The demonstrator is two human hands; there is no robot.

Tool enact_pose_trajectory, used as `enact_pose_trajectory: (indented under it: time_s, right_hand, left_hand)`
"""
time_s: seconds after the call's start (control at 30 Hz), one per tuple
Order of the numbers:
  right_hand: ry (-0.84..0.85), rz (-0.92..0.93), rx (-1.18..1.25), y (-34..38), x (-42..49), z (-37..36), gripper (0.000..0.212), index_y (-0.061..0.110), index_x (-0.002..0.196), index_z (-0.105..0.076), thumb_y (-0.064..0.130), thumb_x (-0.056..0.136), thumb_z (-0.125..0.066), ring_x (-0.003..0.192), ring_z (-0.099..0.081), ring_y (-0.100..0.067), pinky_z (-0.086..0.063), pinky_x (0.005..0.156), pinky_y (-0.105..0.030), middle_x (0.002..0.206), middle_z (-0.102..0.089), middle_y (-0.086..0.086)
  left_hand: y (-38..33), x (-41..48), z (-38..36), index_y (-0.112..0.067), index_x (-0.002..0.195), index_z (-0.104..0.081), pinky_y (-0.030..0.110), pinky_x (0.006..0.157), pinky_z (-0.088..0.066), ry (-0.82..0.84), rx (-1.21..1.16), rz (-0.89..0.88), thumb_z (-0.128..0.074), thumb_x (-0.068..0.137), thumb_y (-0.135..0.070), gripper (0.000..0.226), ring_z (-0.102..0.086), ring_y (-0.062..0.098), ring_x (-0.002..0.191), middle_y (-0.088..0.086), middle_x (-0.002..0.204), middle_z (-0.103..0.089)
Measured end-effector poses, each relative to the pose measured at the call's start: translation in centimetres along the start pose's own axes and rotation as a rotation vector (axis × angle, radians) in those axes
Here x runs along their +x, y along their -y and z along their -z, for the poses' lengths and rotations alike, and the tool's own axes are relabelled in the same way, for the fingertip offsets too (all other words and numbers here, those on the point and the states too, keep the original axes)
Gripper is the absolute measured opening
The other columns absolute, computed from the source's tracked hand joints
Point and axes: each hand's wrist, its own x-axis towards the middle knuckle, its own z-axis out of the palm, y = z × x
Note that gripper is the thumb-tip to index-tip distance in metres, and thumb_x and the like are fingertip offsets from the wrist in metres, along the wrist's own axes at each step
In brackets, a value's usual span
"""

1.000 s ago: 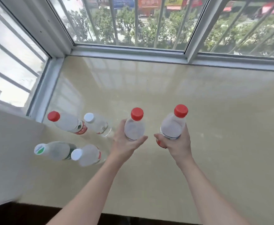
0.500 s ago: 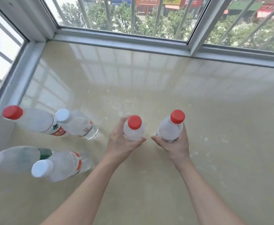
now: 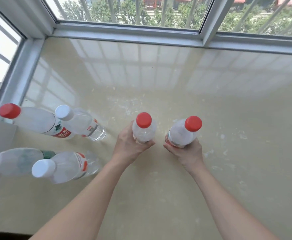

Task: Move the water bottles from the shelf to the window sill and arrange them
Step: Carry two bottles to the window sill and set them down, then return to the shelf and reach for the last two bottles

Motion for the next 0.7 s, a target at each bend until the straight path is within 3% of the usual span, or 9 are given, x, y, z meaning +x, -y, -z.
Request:
enact_pose_trajectory:
  time_s: [0.17,0.4,0.5,0.57,0.63,0.7]
  right_hand:
    - [-0.004,0.023,-0.013,0.0,0.2,-0.2,0.052,0.019,0.106,-0.069,0.012,0.061,-0.093,0.083,-0.065,0.010,-0.045,0.071,-0.005,0.095,-0.073,0.016]
    - [0.001,0.025,-0.039,0.0,0.6,0.0,0.055,0.020,0.108,-0.068,0.014,0.060,-0.094,0.086,-0.065,0.006,-0.049,0.075,-0.009,0.095,-0.072,0.018]
    - [0.014,0.032,-0.014,0.2,0.8,0.0,0.053,0.022,0.105,-0.067,0.013,0.060,-0.093,0.091,-0.068,-0.004,-0.052,0.079,-0.020,0.095,-0.072,0.015]
    - [0.028,0.041,-0.015,0.1,0.7,0.2,0.057,0.025,0.108,-0.065,0.015,0.059,-0.093,0.095,-0.066,-0.006,-0.051,0.081,-0.023,0.099,-0.071,0.014]
    - [0.028,0.058,-0.059,-0.1,0.3,0.8,0.072,0.032,0.121,-0.058,0.023,0.057,-0.091,0.107,-0.061,-0.007,-0.048,0.088,-0.026,0.115,-0.065,0.011]
    - [0.019,0.056,-0.217,-0.2,-0.2,2.2,0.088,0.034,0.136,-0.048,0.031,0.057,-0.085,0.117,-0.053,-0.009,-0.044,0.092,-0.029,0.127,-0.055,0.009]
  left_hand:
    - [0.6,-0.2,-0.1,-0.025,0.113,-0.063,0.038,0.089,-0.056,0.005,-0.031,0.008,-0.089,0.065,-0.024,0.054,-0.065,0.011,0.103,-0.004,0.105,-0.070]
    - [1.2,-0.3,-0.2,-0.025,0.116,-0.062,0.035,0.089,-0.055,0.025,0.018,0.038,-0.089,0.064,-0.029,0.058,-0.064,0.009,0.103,-0.007,0.106,-0.069]
    - [1.5,-0.4,0.1,-0.027,0.112,-0.063,0.040,0.087,-0.054,0.066,0.166,0.062,-0.080,0.056,-0.046,0.062,-0.064,0.011,0.100,-0.011,0.103,-0.068]
    - [1.5,-0.4,0.4,-0.026,0.120,-0.058,0.036,0.089,-0.050,0.103,0.283,0.060,-0.083,0.058,-0.042,0.069,-0.059,0.012,0.105,-0.011,0.112,-0.062]
    - [1.3,-0.9,0.8,-0.022,0.131,-0.049,0.031,0.089,-0.044,0.110,0.434,0.046,-0.085,0.067,-0.033,0.075,-0.053,0.015,0.110,-0.007,0.120,-0.054]
    - [0.9,-2.2,1.2,-0.015,0.136,-0.042,0.032,0.091,-0.041,0.098,0.604,0.013,-0.078,0.075,-0.038,0.074,-0.048,0.023,0.113,0.001,0.123,-0.049]
